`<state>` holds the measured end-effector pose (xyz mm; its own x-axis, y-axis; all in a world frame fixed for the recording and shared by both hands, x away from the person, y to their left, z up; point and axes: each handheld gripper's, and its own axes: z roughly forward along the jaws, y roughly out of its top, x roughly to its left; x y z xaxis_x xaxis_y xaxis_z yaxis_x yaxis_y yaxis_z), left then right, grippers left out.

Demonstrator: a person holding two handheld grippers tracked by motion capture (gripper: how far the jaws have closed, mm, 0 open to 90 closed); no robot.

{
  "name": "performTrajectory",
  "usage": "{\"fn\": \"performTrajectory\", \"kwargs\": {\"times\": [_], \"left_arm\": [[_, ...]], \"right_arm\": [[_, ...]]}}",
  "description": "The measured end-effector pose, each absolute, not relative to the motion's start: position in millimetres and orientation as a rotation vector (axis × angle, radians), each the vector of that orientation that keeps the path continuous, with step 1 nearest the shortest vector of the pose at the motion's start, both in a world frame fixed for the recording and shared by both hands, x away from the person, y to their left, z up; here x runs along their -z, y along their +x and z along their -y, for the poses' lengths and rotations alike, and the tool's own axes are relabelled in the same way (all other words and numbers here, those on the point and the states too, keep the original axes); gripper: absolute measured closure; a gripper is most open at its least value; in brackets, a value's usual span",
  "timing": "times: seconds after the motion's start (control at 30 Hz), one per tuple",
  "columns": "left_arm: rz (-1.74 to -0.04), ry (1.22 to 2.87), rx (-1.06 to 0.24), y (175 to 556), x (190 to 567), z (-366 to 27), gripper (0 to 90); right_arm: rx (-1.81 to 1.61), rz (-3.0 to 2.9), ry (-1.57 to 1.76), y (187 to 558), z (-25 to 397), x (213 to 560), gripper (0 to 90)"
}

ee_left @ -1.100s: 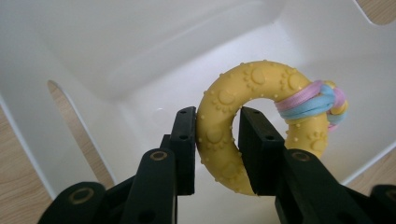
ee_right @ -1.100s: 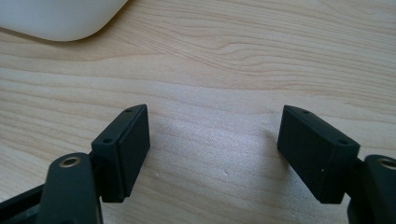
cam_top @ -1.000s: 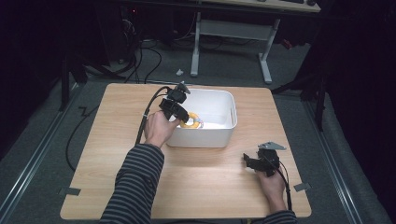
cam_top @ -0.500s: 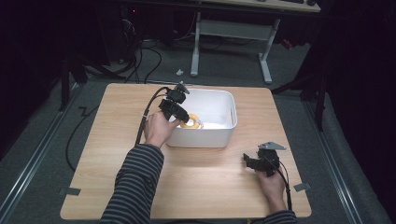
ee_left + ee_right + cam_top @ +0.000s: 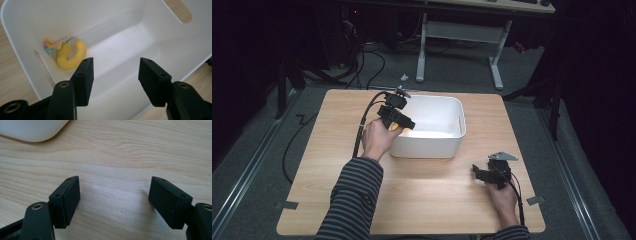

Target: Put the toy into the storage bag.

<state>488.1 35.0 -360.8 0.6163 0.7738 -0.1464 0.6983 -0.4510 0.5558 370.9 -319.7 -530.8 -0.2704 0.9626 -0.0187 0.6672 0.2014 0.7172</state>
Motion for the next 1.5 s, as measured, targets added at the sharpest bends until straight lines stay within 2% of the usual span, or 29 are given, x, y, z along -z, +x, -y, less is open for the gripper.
{"fn": "performTrajectory", "kwargs": {"times": [0.63, 1.5], "left_arm": [[-1.098, 2.124, -0.308, 451.9, 328.0, -81.4, 42.1], [-1.198, 1.926, -0.338, 404.9, 341.3, -179.6, 41.9]], "right_arm": [[-0.835, -2.013, 1.513, 370.9, 319.6, 530.9, 25.6], [-0.833, -2.012, 1.514, 370.7, 319.4, 530.8, 25.6]]}}
